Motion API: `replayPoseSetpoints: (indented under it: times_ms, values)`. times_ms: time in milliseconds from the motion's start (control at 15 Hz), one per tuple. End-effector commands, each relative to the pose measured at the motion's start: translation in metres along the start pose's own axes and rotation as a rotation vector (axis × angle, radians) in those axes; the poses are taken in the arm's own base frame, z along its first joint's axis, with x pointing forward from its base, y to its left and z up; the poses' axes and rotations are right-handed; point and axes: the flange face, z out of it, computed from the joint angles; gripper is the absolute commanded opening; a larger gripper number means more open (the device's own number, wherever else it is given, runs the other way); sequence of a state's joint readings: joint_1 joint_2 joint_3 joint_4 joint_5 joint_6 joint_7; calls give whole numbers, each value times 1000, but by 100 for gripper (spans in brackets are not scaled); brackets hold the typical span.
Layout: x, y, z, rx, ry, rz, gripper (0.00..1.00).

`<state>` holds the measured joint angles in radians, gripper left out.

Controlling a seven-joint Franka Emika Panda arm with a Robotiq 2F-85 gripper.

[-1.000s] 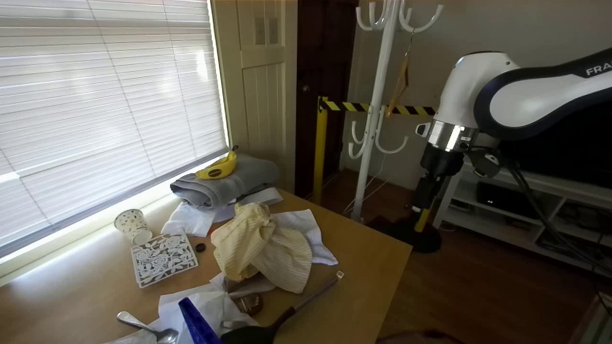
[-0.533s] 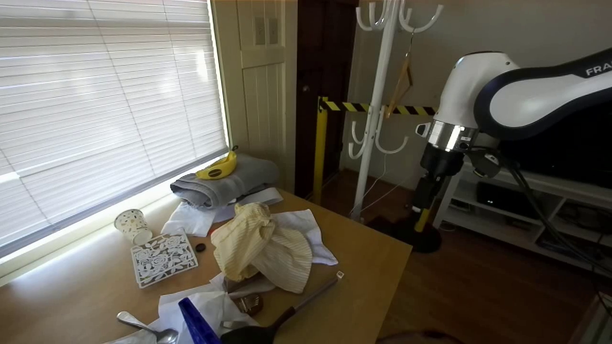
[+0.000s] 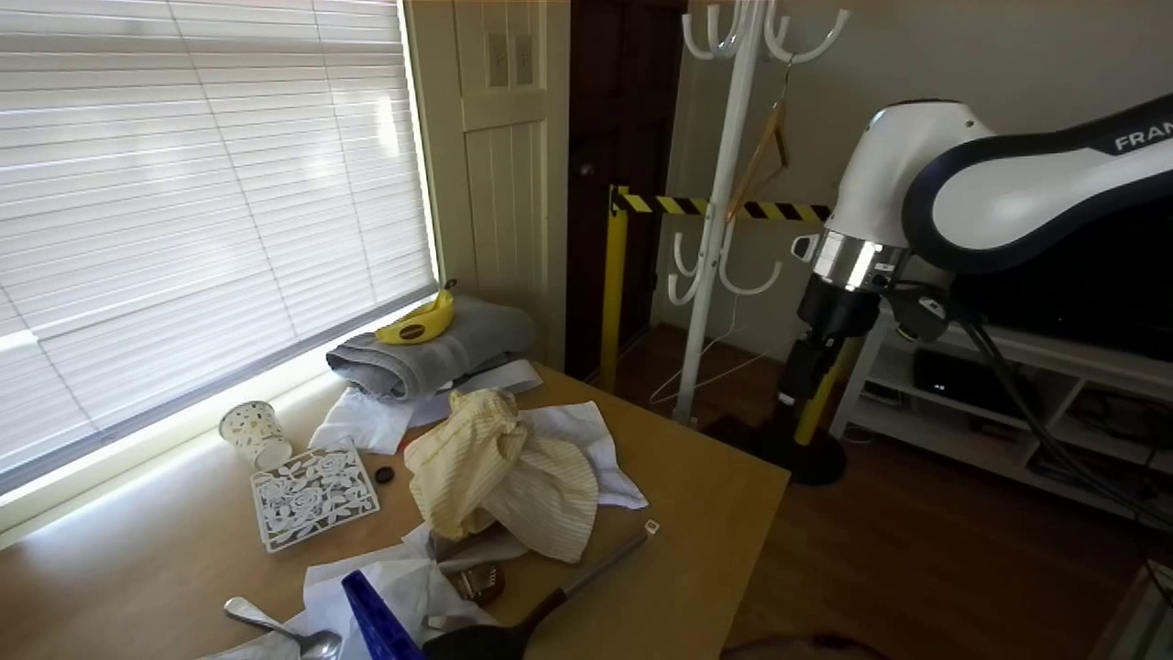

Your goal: Hang the yellow towel on the stand

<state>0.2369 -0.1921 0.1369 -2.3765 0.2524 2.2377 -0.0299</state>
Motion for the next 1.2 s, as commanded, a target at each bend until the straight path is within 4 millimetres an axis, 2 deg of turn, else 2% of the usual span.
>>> replayPoseSetpoints:
  times_ms: [0, 267, 467, 533, 667, 933, 1133]
  values:
    - [45, -16, 22, -38, 65, 72, 100]
    - [92, -45, 60, 14, 128, 103, 100]
    - [122, -71, 90, 61, 96, 32, 100]
    - [94, -55, 72, 26, 114, 60, 100]
    - [100, -58, 84, 33, 99, 57, 100]
    - [103, -58, 79, 39, 135, 69, 100]
    - [115, -60, 103, 57, 196, 155, 100]
